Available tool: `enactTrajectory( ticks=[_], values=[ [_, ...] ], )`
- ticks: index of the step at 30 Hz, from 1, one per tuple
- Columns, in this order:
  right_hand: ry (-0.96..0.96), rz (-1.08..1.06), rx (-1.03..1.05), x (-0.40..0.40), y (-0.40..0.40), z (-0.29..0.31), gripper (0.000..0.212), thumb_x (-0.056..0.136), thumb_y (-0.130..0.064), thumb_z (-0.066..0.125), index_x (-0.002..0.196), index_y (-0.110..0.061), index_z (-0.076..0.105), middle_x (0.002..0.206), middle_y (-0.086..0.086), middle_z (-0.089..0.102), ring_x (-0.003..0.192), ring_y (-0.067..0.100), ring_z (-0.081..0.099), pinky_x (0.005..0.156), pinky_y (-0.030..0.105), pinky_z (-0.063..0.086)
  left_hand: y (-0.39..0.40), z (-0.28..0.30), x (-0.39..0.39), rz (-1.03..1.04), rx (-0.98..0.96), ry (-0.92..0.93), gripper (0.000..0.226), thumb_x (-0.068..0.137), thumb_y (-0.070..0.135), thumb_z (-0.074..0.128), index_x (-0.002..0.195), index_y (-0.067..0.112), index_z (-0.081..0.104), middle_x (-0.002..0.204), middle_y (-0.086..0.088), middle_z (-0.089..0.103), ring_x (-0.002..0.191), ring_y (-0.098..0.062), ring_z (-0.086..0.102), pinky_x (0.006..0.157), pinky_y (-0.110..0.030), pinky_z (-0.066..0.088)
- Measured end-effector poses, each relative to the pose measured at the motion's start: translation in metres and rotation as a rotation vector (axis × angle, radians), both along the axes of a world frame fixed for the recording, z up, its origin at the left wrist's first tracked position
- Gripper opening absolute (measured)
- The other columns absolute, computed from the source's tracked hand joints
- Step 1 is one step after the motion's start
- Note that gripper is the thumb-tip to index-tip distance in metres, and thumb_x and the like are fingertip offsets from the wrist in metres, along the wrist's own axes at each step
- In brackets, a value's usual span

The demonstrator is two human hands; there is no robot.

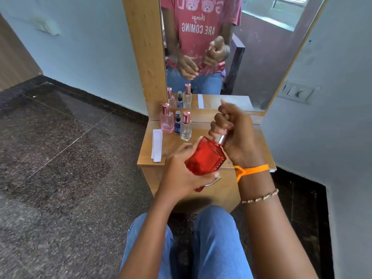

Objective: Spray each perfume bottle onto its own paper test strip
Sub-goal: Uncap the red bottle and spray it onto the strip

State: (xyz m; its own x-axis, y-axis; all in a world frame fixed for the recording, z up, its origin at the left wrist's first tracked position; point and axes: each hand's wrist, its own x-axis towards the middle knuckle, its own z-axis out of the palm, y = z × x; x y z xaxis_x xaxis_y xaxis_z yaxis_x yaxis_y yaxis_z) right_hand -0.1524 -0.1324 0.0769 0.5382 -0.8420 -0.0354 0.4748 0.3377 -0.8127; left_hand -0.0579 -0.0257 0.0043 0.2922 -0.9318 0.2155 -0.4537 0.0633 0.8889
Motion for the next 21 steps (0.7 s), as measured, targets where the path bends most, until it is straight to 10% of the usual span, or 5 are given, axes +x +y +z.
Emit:
enactTrajectory(
  ticks=[6,14,21],
  values=[
    [-0.25,0.067,0.017,-0.022,-0.041,-0.003,0.009,0.075,-0.011,0.054,0.071,-0.015,0.047,0.049,-0.002,0.039,0.05,0.012,0.039,0.054,0.023,0.039,0.009,-0.013,0.003,-0.067,0.08,0.464,0.054,0.053,0.046,0.077,0.105,0.037,0.065,0.093,0.013,0.072,0.094,-0.005,0.065,0.081,-0.023,0.049],
    [0.855,-0.455,-0.666,-0.031,-0.037,-0.114,0.041,0.076,0.013,0.054,0.092,-0.024,0.046,0.099,0.002,0.054,0.081,0.02,0.056,0.07,0.033,0.048,-0.004,-0.02,0.003,0.014,0.043,0.493,0.079,0.05,0.031,0.083,0.122,0.033,0.051,0.116,0.004,0.065,0.113,-0.013,0.059,0.099,-0.032,0.047],
    [0.91,-0.565,-0.882,-0.035,-0.015,-0.118,0.047,0.083,-0.006,0.064,0.125,-0.008,0.045,0.125,0.011,0.049,0.115,0.021,0.045,0.102,0.031,0.036,-0.01,-0.025,0.003,0.031,0.05,0.437,0.084,0.052,0.03,0.085,0.127,0.034,0.049,0.119,0.008,0.064,0.116,-0.007,0.057,0.097,-0.025,0.044]
  ],
)
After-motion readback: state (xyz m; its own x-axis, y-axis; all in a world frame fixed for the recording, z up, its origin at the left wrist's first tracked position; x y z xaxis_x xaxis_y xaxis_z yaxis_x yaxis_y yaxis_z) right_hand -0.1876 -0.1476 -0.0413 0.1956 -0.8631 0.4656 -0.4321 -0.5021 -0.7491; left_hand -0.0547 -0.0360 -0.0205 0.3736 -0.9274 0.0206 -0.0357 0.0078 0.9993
